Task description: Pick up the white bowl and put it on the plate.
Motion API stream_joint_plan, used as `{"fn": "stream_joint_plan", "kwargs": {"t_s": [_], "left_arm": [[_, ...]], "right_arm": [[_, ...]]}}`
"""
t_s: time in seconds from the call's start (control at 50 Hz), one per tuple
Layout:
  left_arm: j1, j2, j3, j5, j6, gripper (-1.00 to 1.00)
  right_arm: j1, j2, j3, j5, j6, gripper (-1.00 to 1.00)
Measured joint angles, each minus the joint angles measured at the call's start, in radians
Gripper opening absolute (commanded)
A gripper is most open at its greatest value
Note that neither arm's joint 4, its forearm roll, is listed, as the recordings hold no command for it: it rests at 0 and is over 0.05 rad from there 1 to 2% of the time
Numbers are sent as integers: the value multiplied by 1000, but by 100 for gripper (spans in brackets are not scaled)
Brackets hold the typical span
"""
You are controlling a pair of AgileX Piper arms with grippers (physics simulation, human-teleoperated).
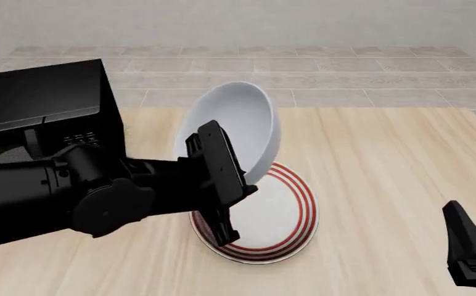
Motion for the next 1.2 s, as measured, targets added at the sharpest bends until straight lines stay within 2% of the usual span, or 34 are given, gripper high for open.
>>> {"fn": "stream_joint_plan", "kwargs": {"t_s": [0.64, 1.2], "left_arm": [[-20, 99, -15, -56, -70, -100], [-30, 151, 1, -108, -96, -100]], "right_arm": [[0, 0, 0, 0, 0, 100], [0, 0, 0, 0, 0, 100]]}}
